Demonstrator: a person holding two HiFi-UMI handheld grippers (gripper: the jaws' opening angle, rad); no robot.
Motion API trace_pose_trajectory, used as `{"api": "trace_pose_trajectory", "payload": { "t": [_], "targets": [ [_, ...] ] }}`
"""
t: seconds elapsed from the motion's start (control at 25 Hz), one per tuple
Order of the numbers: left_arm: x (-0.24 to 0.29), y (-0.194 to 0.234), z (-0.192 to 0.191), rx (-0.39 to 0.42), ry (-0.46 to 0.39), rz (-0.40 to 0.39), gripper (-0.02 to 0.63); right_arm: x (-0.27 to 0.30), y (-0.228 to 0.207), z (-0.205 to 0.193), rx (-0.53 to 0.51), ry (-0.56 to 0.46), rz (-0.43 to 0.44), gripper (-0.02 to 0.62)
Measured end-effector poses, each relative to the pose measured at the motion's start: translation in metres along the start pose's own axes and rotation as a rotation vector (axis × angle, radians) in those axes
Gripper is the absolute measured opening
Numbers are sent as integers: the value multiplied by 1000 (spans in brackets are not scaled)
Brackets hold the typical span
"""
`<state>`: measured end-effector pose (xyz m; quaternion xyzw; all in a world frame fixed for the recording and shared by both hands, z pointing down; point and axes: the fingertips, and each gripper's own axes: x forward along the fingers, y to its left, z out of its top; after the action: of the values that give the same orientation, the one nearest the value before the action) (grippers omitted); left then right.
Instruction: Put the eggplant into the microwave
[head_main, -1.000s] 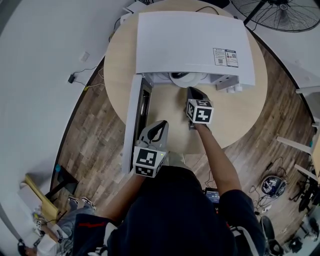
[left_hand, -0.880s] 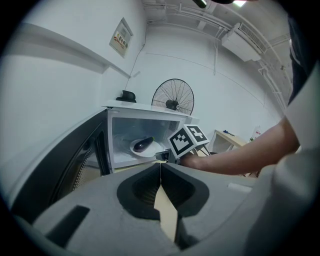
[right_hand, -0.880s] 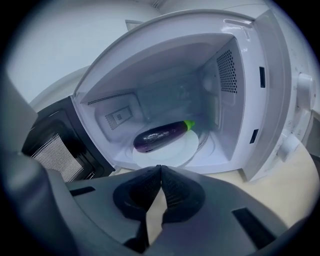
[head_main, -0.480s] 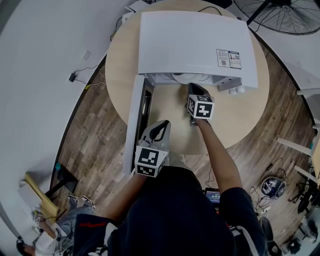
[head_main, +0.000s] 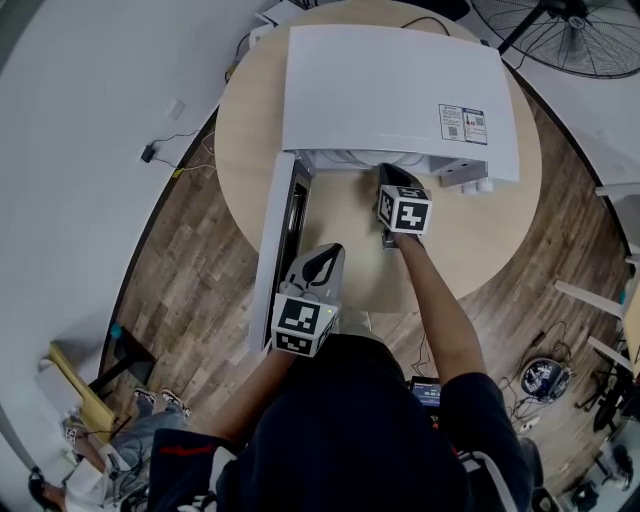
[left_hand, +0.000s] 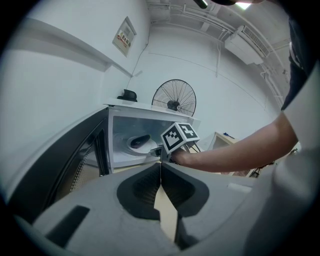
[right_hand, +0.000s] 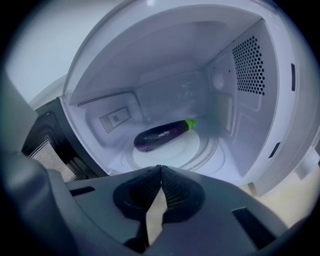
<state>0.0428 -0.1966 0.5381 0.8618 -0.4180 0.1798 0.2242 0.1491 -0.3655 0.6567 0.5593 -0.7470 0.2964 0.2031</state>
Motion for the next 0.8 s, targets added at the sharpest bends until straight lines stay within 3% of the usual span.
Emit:
{"api": "trace_pose_trajectory", "payload": {
  "t": [0.4,0.8],
  "targets": [
    [-5,-3,3,24,-12,-3,17,-26,5,10,-24,-59,12,12],
    [-17,-15,26,103,-83,0,17,-116,33,34,-106,-197,87,12]
  ]
}}
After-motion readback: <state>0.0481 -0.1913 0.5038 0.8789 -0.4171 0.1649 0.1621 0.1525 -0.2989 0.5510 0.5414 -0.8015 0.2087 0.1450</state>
